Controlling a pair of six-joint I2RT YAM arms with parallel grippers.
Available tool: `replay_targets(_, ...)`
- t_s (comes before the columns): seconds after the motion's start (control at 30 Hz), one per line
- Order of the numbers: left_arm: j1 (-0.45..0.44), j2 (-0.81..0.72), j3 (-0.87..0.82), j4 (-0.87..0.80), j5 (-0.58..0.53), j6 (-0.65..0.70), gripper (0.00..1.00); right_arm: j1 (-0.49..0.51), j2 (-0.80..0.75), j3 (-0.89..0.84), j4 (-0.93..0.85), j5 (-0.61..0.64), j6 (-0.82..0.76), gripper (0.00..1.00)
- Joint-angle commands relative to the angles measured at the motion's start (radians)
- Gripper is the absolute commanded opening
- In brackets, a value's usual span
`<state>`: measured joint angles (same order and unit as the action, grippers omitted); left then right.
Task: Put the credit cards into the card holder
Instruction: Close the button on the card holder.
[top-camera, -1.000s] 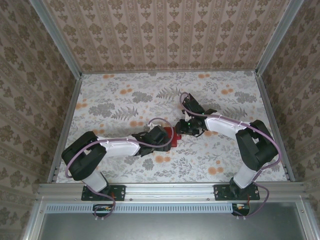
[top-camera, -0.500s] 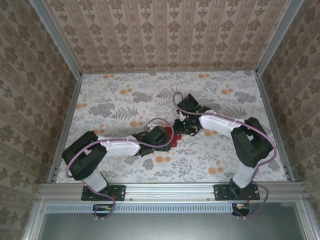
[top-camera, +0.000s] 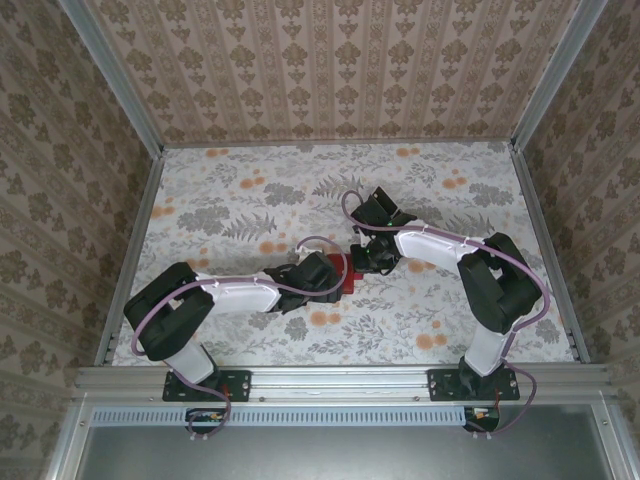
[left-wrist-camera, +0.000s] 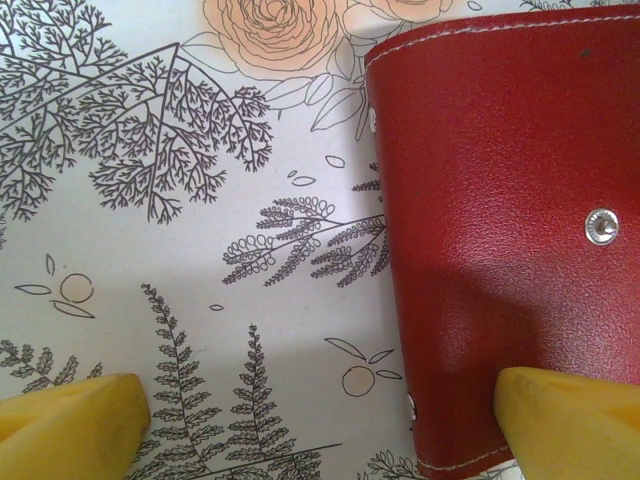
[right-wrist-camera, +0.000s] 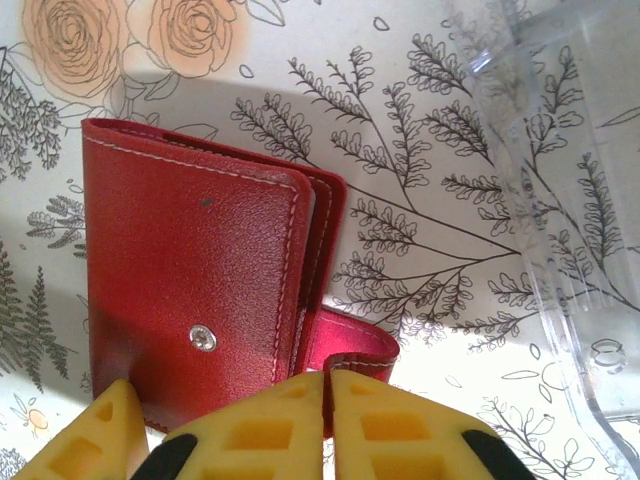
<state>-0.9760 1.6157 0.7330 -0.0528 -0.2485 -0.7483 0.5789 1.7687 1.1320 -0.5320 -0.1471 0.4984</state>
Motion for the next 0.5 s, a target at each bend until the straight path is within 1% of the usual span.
replay_targets(0.0, 0.011, 0.089, -0.050, 0.013, 0.040, -0.025, 1.00, 0.005, 0.000, 0.019, -0.040, 0.027, -0.005, 0.09)
replay_targets(0.03, 0.011, 0.089, -0.051, 0.014, 0.040, -0.025, 1.00, 0.006, -0.001, 0.020, -0.040, 0.027, -0.006, 0.08)
replay_targets(0.13, 0.011, 0.090, -0.050, 0.016, 0.041, -0.026, 1.00, 0.006, -0.008, 0.022, -0.041, 0.026, -0.006, 0.00)
replay_targets(0.47, 0.011, 0.095, -0.052, 0.024, 0.045, -0.025, 1.00, 0.017, -0.075, 0.037, -0.025, -0.042, 0.027, 0.00)
